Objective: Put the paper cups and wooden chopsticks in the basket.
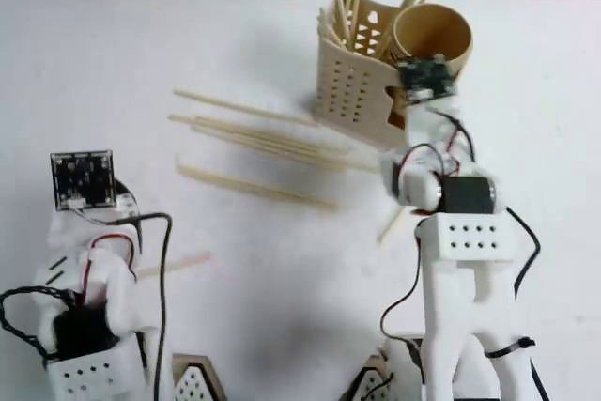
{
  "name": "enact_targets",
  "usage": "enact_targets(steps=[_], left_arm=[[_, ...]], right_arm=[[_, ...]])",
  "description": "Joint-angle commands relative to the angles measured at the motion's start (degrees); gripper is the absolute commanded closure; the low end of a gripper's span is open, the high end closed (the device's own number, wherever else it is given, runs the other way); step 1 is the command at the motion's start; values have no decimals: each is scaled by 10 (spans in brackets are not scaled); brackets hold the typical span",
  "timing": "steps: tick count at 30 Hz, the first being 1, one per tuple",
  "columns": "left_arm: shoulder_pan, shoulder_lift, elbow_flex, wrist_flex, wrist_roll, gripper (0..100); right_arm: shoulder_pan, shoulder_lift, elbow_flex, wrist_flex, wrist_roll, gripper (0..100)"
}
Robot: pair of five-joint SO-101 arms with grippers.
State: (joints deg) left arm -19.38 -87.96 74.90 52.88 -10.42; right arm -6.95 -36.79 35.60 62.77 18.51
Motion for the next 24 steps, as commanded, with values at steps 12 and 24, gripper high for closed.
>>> enact_targets(steps=[12,24], left_arm=[[-7,-135,113,-25,2,973],[-36,-161,117,-5,2,973]], right_arm=[[-269,130,-175,81,76,919],[-331,445,-324,81,182,751]])
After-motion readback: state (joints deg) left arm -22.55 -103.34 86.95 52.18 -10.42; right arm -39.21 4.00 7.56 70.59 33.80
